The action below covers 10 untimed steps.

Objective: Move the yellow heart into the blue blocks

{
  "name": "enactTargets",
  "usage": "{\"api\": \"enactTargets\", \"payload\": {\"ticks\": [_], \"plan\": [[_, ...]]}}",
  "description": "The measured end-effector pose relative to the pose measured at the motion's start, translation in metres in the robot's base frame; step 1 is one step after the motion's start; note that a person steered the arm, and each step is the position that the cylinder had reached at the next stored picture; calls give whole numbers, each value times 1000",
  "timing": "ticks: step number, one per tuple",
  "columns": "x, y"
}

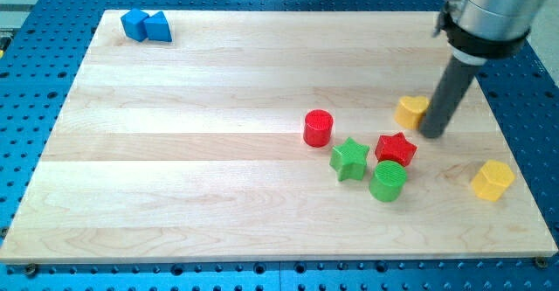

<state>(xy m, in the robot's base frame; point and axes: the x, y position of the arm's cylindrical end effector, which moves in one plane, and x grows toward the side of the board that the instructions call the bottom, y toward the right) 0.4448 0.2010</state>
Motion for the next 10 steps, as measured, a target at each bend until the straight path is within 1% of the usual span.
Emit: {"api": "enactTargets", "payload": {"ticks": [1, 2, 3, 4, 5, 6, 7, 8, 9, 10], "plan": [[-24, -108], [-7, -107], [8, -35], [-29, -35], [-56, -31], [-81, -141], [-92, -207], [-84, -153], [-61, -147], [-56, -233]]}}
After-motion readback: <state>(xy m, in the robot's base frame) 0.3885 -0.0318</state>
